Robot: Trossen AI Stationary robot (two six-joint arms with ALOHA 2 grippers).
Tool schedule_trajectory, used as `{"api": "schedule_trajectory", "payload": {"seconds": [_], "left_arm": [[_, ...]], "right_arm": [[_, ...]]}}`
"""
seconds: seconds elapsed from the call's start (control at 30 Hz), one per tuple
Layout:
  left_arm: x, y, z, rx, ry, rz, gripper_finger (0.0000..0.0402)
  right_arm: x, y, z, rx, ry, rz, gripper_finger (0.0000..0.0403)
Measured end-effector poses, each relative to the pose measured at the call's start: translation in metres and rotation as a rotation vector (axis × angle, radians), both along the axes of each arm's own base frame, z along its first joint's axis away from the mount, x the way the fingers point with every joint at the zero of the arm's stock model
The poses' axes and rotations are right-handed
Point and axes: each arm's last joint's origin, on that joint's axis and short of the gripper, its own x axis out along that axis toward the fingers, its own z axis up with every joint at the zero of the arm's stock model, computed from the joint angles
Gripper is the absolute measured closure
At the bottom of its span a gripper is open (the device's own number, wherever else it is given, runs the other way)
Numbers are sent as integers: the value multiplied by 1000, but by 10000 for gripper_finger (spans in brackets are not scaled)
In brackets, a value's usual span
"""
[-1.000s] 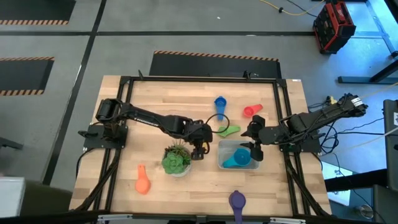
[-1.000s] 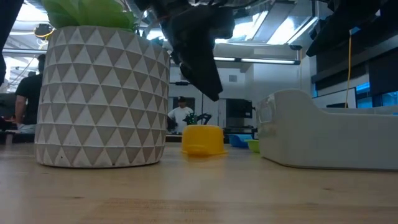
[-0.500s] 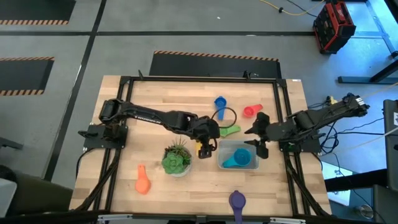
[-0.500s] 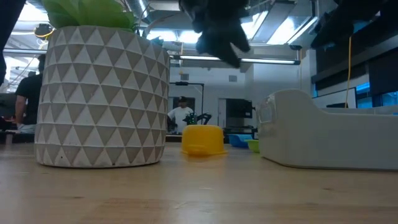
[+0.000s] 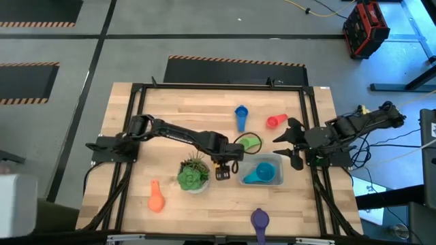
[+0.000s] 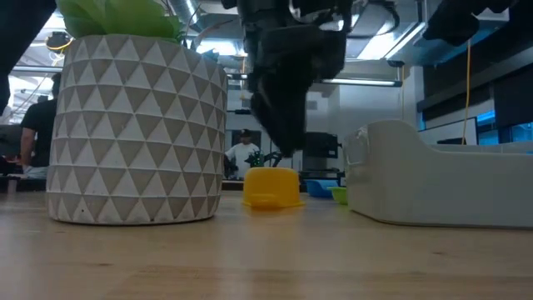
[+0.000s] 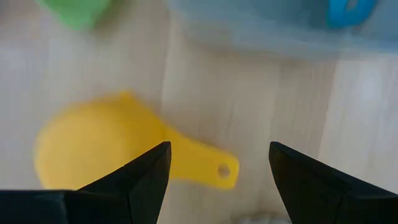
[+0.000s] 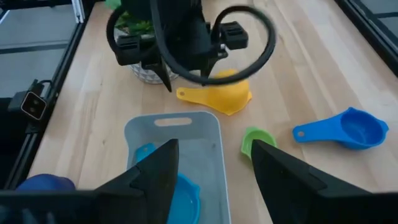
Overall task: Nest measuring cups in basket
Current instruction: Stack the yellow measuring cup on top of the blue measuring cup in the grey bin
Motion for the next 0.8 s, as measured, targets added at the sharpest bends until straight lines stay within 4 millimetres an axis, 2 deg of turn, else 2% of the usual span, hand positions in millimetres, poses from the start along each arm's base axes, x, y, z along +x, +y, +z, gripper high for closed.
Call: {"api": "schedule_trajectory", "payload": {"seconds": [0.23,0.4,0.57,0.8], "left_arm": [[-3,-6,1,21,10,31,138],[-4,-21,-9,52,42,-29,138],[-3,-37,-15,166,27,-138,138],[-5,-47,-20,234,26,-151,138]], "right_arm": [[3,1,-2,-25,15,15,196],[5,2,-3,-25,20,15,196],[5,2,-3,-20,21,11,196],[5,2,-3,-20,21,12,196]]}}
